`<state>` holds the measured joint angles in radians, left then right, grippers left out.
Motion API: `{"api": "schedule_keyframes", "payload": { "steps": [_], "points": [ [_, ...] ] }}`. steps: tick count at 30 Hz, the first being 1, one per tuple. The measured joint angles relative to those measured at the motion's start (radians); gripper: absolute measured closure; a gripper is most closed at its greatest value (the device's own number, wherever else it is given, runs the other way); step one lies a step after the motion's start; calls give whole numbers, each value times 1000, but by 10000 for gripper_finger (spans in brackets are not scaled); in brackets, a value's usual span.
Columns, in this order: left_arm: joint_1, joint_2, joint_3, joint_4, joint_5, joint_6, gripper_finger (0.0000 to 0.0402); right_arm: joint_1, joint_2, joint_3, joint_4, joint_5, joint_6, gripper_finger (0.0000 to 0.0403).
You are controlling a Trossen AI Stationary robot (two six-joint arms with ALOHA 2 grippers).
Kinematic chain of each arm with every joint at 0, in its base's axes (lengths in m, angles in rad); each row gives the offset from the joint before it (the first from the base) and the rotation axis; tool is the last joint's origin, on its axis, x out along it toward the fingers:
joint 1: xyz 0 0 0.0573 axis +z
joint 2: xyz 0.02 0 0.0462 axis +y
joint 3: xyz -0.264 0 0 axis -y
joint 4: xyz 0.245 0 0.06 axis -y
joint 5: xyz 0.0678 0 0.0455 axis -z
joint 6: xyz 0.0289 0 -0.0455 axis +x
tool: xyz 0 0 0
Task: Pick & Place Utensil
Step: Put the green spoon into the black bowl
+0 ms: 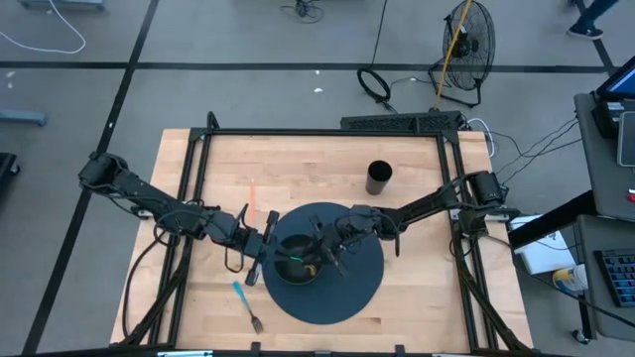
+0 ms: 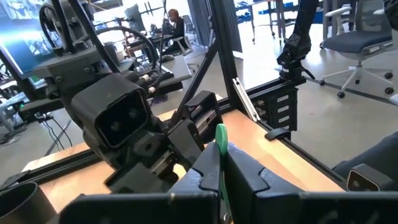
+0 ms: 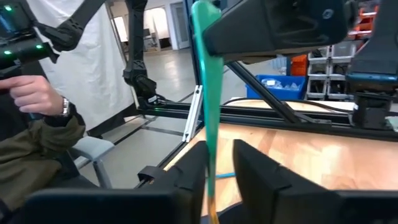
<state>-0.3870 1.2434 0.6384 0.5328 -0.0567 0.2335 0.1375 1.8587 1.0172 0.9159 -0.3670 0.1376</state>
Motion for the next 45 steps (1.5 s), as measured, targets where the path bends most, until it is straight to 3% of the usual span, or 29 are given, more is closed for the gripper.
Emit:
{"api": "schedule_keyframes", "payload": {
  "steps": [7, 15, 22, 29, 38, 45],
  "points": [
    [-1, 0, 0, -9, -11, -3, 397, -1, -1, 0, -19, 57, 3, 216],
    [-1, 0, 0, -71, -77, -29, 397, -18, -18, 0, -162, 85, 8, 156],
    [-1, 0, 0, -90, -113, -50, 397, -19, -94, 0, -286, 92, -22, 138],
    [-1, -21, -1, -165, -167, -86, 397, -1, -267, -52, -521, 214, -64, 133],
    [28, -63, 0, -253, -199, -163, 394, 111, -605, -283, -517, 413, -93, 138],
    [97, -53, 0, -273, -161, -283, 395, 240, -827, -493, -369, 597, -97, 143]
  ]
}}
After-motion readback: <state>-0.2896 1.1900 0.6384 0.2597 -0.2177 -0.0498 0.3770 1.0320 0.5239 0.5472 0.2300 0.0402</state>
